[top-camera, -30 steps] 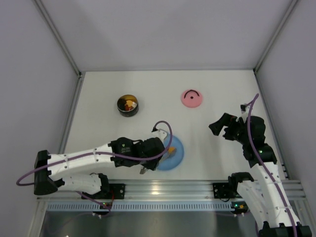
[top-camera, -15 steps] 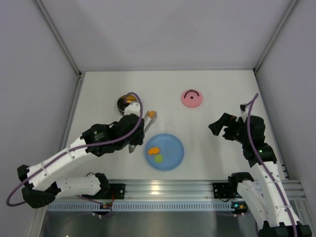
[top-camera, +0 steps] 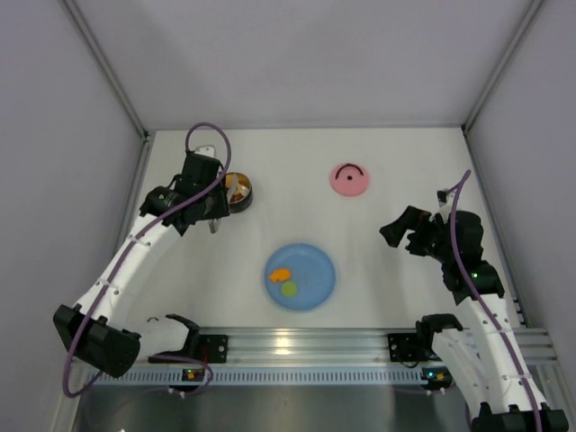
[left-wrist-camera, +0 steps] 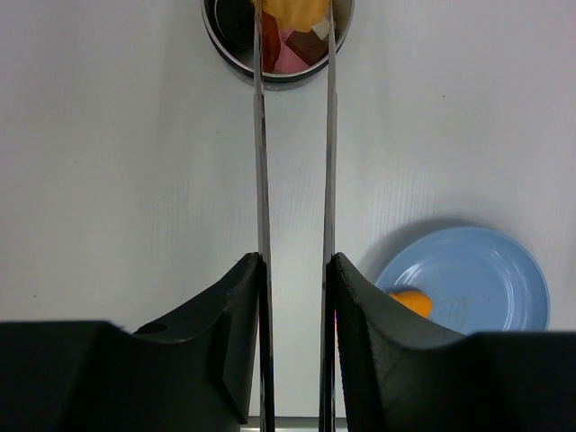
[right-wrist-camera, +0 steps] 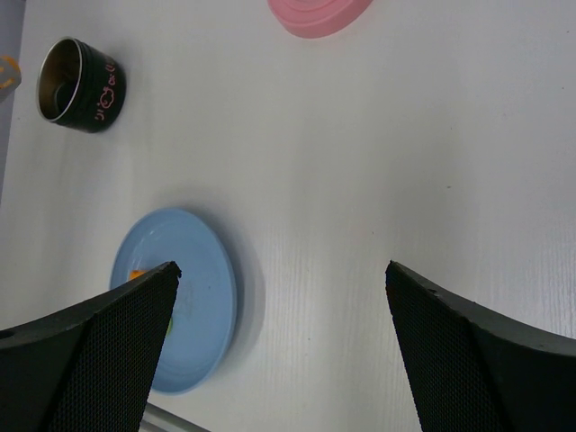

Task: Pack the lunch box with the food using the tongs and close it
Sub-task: Place the fake food in the packing box.

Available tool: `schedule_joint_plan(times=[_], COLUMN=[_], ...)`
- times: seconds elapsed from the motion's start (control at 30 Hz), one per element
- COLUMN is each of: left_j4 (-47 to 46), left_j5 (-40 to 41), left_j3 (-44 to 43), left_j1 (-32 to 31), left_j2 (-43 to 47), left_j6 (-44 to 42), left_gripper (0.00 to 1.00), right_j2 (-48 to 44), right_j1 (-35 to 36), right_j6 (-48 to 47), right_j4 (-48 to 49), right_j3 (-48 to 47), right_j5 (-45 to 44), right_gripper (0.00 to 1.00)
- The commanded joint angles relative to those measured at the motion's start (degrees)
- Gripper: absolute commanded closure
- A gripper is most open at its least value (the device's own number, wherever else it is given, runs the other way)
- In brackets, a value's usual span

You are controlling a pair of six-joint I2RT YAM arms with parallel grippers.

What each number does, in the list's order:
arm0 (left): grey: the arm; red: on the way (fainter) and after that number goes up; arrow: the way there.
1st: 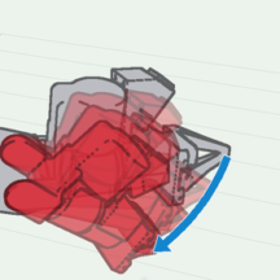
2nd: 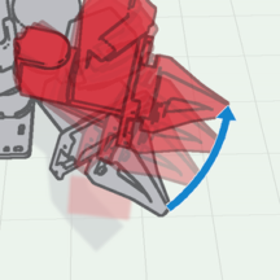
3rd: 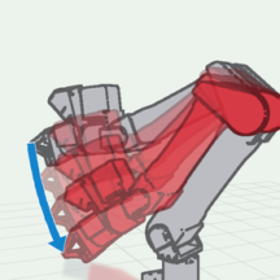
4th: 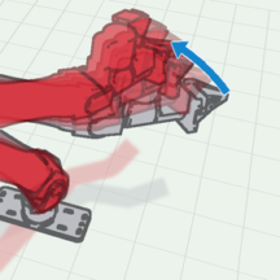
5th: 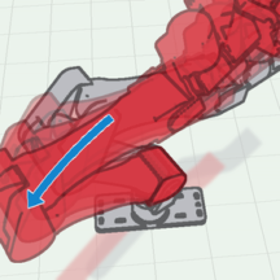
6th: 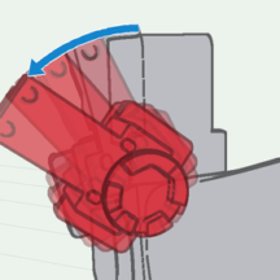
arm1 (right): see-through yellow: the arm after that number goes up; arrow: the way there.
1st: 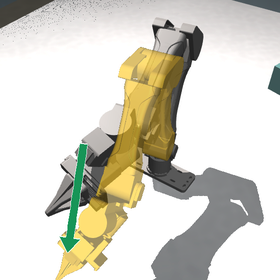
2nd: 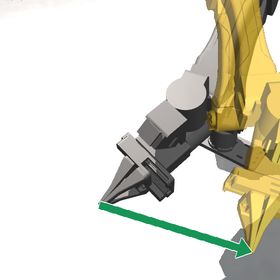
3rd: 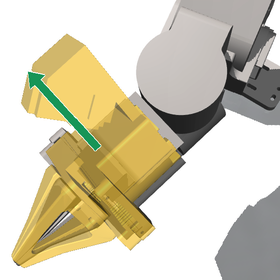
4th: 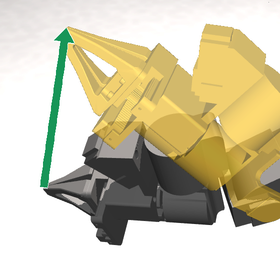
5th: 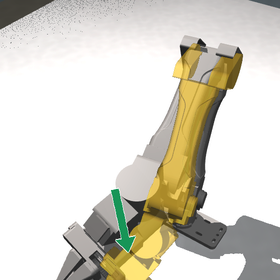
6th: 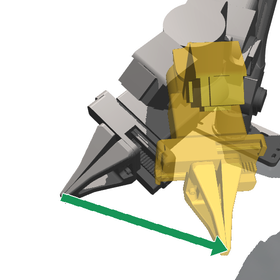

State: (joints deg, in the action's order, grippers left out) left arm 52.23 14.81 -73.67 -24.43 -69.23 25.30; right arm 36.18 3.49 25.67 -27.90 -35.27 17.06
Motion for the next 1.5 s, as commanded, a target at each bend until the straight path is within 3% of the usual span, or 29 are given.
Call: schedule_joint_plan(times=[0.0, 0.17, 0.63, 0.87, 1.07, 1.17, 1.47], left_j4=[-6.86, -9.16, -9.34, -9.07, -8.02, -5.39, 1.82], left_j5=[-3.47, -4.17, -3.47, -4.87, -13.04, -16.39, -12.53], left_j3=[1.07, 2.56, 2.39, 1.95, 1.86, 2.12, 4.32], left_j1=[1.92, 3.42, 3.51, 3.51, 3.33, 0.27, -14.04], left_j2=[-1.69, -3.98, -4.69, -3.98, 0.32, 3.22, 12.36], left_j6=[-2.18, -2.18, -2.18, -2.53, -2.80, -3.59, -0.61], left_gripper=[0.68, 0.67, 0.46, 0.48, 0.53, 0.53, 0.53], right_j2=[-0.32, -0.24, -0.24, -0.32, -0.24, -0.15, 0.20], right_j1=[-0.94, -0.94, -0.94, -0.85, -0.94, -0.85, -0.85], right_j6=[-0.18, -0.09, -0.27, -0.18, 0.08, 0.17, 0.78], right_j4=[1.01, 1.53, 1.80, 1.71, 1.89, 2.06, 3.11], right_j3=[-1.12, -0.33, 0.37, 0.20, 0.29, 0.29, 0.55], right_j5=[0.52, 0.78, 0.78, 0.78, 0.70, 0.78, 1.05], right_gripper=[0.04, 0.04, 0.04, 0.04, 0.04, 0.04, 0.04])
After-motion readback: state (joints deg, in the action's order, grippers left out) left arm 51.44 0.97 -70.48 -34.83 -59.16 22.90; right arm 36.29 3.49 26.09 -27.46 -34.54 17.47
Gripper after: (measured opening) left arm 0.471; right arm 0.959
